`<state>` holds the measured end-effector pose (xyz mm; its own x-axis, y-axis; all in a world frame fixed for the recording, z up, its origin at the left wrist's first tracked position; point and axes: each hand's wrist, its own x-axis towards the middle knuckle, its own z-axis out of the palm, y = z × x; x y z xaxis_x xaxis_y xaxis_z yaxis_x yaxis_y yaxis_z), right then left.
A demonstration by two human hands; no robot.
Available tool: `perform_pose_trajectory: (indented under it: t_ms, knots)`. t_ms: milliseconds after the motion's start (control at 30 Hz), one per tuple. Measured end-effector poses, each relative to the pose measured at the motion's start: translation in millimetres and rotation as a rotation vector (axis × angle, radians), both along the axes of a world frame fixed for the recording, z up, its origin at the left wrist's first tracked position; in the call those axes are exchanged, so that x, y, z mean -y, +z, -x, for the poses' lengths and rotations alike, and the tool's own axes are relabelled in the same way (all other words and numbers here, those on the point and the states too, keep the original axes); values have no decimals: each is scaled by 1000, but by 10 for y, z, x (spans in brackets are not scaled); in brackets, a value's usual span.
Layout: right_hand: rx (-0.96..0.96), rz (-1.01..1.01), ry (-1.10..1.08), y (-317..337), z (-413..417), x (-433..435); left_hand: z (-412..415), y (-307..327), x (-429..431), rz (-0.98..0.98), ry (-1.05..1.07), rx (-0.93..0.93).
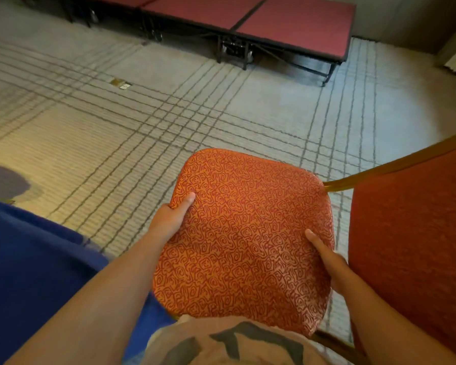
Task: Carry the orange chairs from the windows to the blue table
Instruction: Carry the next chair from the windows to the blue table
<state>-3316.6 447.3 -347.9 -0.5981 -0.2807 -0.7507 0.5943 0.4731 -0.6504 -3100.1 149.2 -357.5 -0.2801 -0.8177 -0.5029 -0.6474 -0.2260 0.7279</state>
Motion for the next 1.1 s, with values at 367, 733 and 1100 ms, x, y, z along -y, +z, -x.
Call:
perform_pose_trajectory:
  t_ms: [367, 733, 1100]
  knots:
    - [-124, 18, 183, 195, 1423, 2839, 807, 135, 2264, 74, 189, -129]
    - [-105, 101, 489, 107, 1756, 5831, 550, 316, 4292, 141, 485, -160]
    - [-11, 119, 922, 70, 1412, 8951, -101, 366, 5946, 109, 830, -71]
